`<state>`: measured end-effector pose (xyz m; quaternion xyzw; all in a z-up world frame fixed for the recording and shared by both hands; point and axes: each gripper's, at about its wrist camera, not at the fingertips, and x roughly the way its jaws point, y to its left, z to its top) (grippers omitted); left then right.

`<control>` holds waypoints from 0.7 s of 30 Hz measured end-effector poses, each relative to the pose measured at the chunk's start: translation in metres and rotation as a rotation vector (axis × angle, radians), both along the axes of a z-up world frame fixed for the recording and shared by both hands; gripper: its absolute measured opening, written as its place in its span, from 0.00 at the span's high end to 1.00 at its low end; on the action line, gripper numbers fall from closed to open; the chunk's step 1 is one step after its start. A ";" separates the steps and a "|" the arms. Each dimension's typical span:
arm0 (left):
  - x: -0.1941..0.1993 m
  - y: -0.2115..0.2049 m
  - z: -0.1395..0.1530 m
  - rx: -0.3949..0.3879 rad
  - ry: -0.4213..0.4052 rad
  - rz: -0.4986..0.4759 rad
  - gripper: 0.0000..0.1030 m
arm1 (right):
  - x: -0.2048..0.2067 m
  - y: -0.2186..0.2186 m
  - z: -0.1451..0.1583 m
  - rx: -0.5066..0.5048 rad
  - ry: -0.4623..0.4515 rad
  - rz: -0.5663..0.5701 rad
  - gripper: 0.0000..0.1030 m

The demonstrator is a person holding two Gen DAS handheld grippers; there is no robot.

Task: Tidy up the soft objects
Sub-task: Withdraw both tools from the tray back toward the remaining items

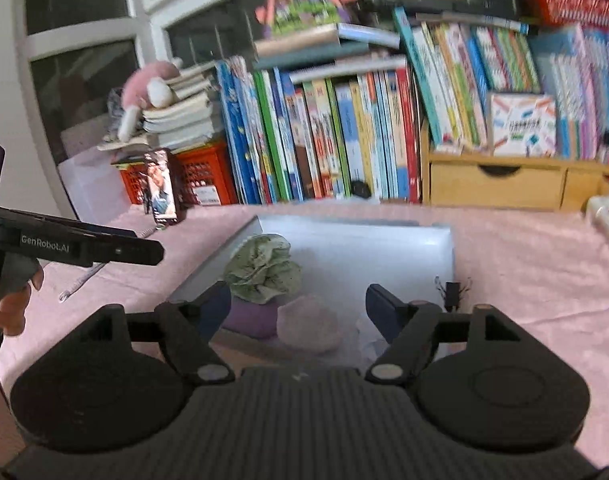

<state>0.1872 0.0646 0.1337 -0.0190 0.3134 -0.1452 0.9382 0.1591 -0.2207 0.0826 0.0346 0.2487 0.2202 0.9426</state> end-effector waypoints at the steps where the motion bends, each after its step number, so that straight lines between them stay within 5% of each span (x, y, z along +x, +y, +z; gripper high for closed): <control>1: -0.009 0.004 -0.001 -0.007 -0.009 0.002 0.26 | -0.010 -0.001 0.000 -0.006 -0.021 -0.004 0.17; 21: -0.119 0.069 -0.070 -0.131 -0.089 0.156 0.17 | -0.136 -0.008 -0.048 -0.065 -0.189 -0.123 0.09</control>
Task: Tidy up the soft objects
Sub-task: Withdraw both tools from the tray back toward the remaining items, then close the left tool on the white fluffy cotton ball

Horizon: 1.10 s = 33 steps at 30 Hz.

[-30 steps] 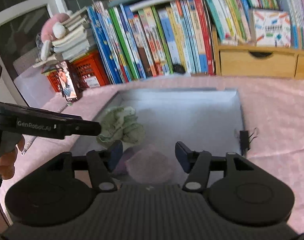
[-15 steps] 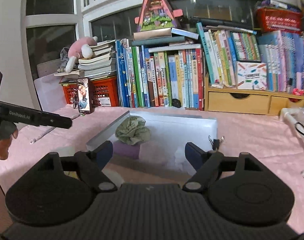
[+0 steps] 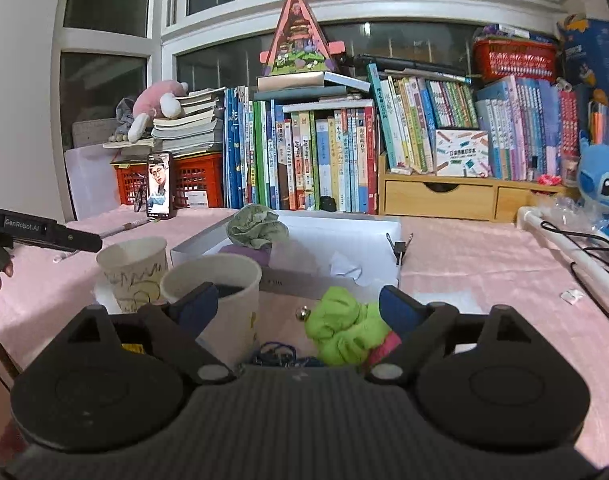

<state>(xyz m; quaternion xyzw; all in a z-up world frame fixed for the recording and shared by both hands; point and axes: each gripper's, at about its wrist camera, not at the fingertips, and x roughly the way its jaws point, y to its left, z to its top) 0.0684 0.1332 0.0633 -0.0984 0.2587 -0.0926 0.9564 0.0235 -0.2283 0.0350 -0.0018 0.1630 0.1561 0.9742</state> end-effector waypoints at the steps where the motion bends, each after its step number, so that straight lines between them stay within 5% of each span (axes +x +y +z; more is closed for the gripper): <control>1: -0.002 0.001 -0.002 -0.007 0.003 0.008 0.17 | -0.002 0.001 -0.002 -0.004 -0.004 -0.006 0.09; 9: -0.007 0.001 -0.013 0.032 0.023 0.036 0.17 | -0.010 0.011 -0.017 -0.053 0.000 -0.026 0.09; 16: 0.008 -0.003 -0.029 -0.009 0.080 0.036 0.18 | -0.010 0.014 -0.028 -0.065 0.046 -0.034 0.08; 33: 0.040 0.018 -0.059 -0.299 0.191 0.105 0.51 | 0.007 0.016 -0.048 -0.033 0.149 -0.050 0.28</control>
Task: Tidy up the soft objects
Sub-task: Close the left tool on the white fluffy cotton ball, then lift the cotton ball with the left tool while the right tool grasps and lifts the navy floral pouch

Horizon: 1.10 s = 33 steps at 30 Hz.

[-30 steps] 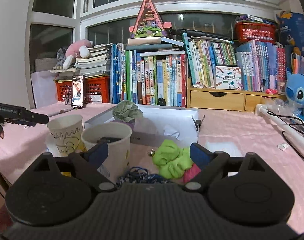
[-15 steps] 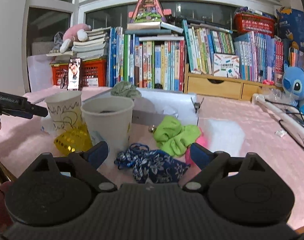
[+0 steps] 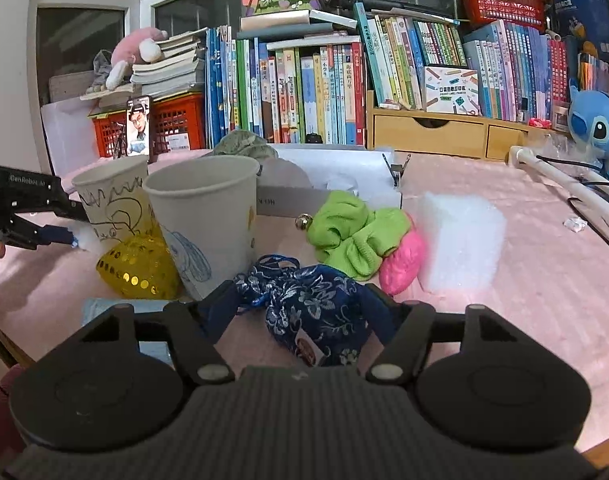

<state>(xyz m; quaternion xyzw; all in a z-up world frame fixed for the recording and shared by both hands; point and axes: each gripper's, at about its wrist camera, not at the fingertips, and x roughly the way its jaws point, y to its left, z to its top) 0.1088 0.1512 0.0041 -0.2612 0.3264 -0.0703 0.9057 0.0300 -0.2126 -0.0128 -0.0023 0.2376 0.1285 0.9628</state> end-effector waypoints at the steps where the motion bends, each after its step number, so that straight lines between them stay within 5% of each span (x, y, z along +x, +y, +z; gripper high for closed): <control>1: 0.000 0.000 0.000 -0.001 0.000 0.003 0.53 | 0.001 0.000 0.000 -0.001 0.001 -0.001 0.31; 5: -0.005 -0.001 0.006 0.021 -0.013 0.012 0.58 | 0.003 0.000 0.000 -0.003 0.001 -0.028 0.52; 11: -0.018 -0.001 0.020 0.105 -0.032 0.011 0.59 | -0.001 -0.006 0.005 0.008 -0.002 -0.040 0.66; 16: -0.036 -0.001 0.027 0.182 -0.028 0.002 0.57 | -0.003 -0.007 0.008 -0.010 -0.003 -0.042 0.66; 20: -0.047 -0.011 0.026 0.325 -0.065 0.000 0.24 | -0.004 -0.005 0.007 -0.030 -0.008 -0.039 0.63; 24: -0.050 -0.023 0.022 0.385 -0.104 -0.049 0.19 | -0.003 -0.002 0.006 -0.046 -0.017 -0.040 0.57; 26: -0.048 -0.030 0.018 0.419 -0.102 -0.051 0.18 | -0.001 -0.001 0.005 -0.056 -0.019 -0.040 0.44; 33: -0.037 -0.041 0.002 0.447 -0.085 -0.066 0.18 | 0.007 0.004 0.001 -0.070 -0.017 -0.026 0.35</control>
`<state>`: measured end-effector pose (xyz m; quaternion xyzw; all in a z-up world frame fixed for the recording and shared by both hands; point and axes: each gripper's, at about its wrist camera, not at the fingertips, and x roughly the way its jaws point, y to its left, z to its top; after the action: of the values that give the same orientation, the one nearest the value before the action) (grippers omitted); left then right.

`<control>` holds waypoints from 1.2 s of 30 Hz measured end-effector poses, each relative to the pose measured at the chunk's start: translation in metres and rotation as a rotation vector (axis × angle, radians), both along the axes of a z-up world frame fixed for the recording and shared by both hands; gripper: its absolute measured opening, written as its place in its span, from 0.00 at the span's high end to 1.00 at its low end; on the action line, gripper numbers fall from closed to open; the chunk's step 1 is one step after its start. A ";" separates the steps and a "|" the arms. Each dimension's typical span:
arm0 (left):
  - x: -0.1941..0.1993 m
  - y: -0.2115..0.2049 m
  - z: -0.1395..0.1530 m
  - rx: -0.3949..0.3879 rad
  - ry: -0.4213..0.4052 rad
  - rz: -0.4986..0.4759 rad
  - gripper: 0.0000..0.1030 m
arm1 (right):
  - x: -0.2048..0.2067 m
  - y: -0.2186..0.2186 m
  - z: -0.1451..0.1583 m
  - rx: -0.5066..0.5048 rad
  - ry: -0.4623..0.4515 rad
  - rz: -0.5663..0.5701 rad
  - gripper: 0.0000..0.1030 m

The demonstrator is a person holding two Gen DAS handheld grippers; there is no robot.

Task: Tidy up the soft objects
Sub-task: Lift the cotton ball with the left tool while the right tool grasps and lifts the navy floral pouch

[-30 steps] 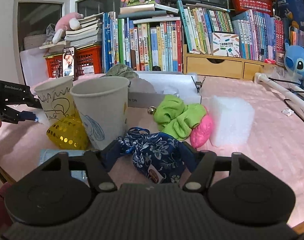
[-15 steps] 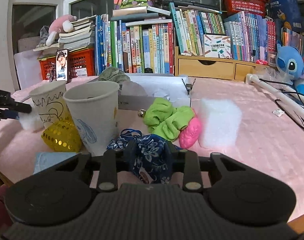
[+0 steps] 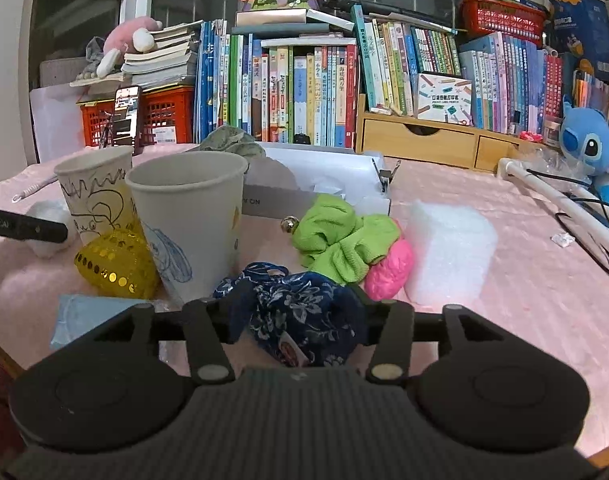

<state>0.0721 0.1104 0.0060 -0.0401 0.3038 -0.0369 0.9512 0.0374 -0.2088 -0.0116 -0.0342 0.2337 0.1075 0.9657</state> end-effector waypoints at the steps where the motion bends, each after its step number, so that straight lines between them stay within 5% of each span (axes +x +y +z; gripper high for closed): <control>1: 0.001 -0.001 -0.001 0.008 -0.004 0.003 0.18 | 0.001 0.000 0.000 -0.002 0.000 -0.002 0.33; 9: 0.005 -0.003 -0.001 0.042 -0.027 0.015 0.18 | 0.002 -0.007 -0.005 0.028 0.044 -0.031 0.17; 14: 0.012 -0.002 -0.002 0.029 0.001 0.016 0.31 | 0.002 -0.005 -0.009 0.021 0.068 -0.012 0.15; 17: 0.010 -0.003 -0.001 0.041 -0.001 0.012 0.33 | 0.001 -0.005 -0.008 0.025 0.069 -0.018 0.35; 20: 0.009 -0.002 0.000 0.039 0.001 0.014 0.34 | 0.000 -0.007 -0.006 0.042 0.071 -0.020 0.42; 36: 0.018 0.018 0.061 0.025 -0.103 0.040 0.34 | 0.000 -0.025 0.056 0.025 -0.113 -0.067 0.46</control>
<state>0.0899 0.1286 0.0669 -0.0322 0.2540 -0.0160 0.9665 0.0373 -0.2337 0.0442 -0.0203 0.1783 0.0761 0.9808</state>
